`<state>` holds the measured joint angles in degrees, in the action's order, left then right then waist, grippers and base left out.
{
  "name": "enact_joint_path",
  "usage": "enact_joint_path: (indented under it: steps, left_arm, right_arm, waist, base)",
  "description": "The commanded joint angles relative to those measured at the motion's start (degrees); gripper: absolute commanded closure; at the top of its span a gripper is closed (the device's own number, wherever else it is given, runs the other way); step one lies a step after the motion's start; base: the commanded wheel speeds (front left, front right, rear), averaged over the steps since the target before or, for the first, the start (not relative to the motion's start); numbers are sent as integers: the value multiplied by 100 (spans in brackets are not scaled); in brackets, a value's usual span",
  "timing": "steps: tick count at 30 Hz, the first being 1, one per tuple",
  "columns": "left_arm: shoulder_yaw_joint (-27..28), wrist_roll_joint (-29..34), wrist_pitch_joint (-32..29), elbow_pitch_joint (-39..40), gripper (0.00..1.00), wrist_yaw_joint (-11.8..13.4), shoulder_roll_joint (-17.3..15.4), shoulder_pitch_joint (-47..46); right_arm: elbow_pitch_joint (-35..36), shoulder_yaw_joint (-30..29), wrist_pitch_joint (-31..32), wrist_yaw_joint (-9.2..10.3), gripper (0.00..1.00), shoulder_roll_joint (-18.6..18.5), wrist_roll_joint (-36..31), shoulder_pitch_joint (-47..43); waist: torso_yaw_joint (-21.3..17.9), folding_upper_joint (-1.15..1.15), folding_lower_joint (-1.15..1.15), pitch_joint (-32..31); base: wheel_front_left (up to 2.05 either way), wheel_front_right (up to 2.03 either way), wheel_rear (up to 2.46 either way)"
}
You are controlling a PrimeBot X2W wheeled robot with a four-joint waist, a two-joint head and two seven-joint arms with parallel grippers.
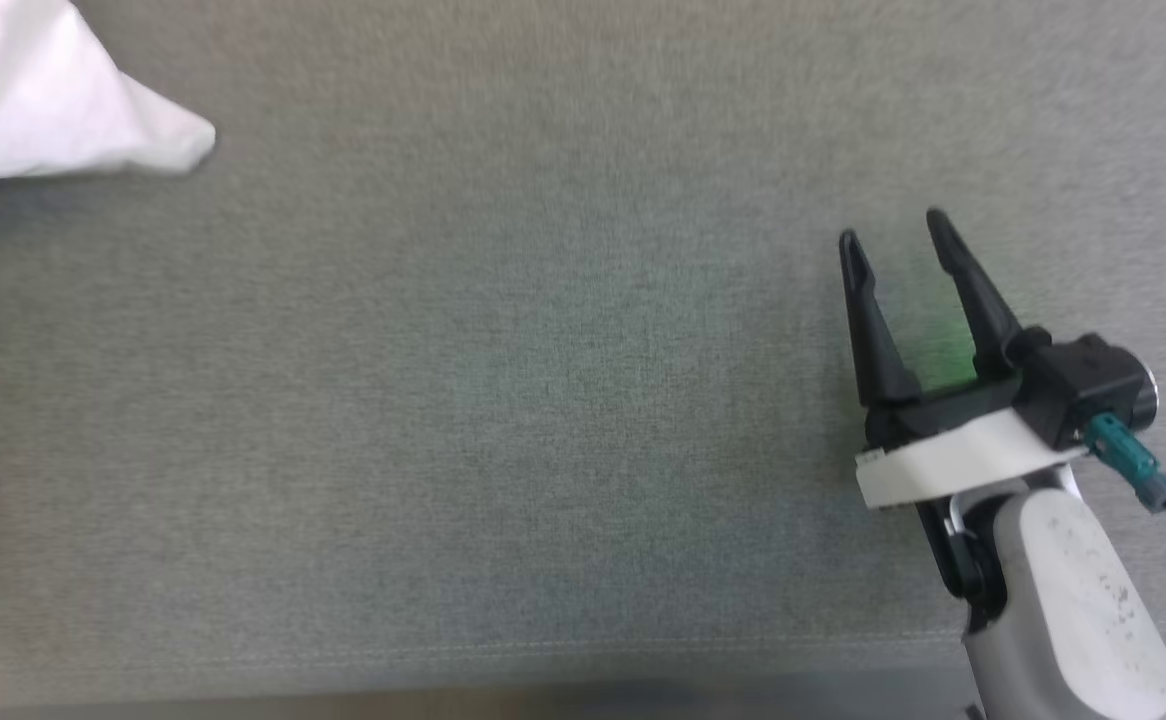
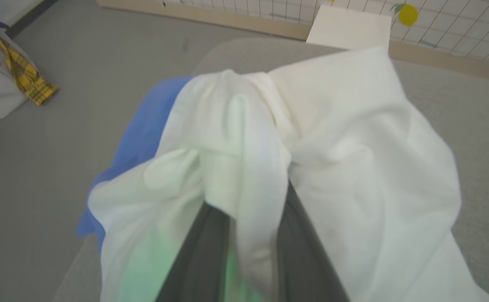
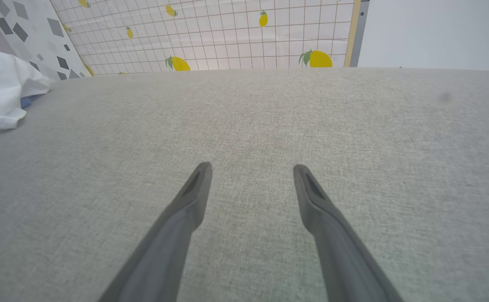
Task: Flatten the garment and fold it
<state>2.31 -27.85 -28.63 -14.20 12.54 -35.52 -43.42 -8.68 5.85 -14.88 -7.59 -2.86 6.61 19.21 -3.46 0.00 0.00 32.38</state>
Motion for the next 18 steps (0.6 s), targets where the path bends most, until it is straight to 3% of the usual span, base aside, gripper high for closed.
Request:
enact_joint_path:
  steps: [1,5,9,18]
  left_arm:
    - [-73,201,498,38,100,-139,-31,-179]
    - [-395,552,1652,-52,100,-492,35,-521]
    - [-778,760,2355,-129,100,-757,270,-888]
    - [-1612,778,2955,-317,100,-1131,1317,-1584]
  right_arm:
    - [-25,-33,-10,10,0,-1,-25,-115]
    - [-66,-123,-10,10,0,-1,1,-385]
    - [-73,-193,11,10,0,-1,26,-632]
    - [76,-346,162,10,0,-1,74,-1015]
  waist:
    - [412,0,0,-1215]
    - [454,0,0,-1797]
    - [426,0,0,-2263]
    - [117,0,0,-2776]
  base:
    - [0,0,0]
    - [0,0,0]
    - [0,0,0]
    - [0,0,0]
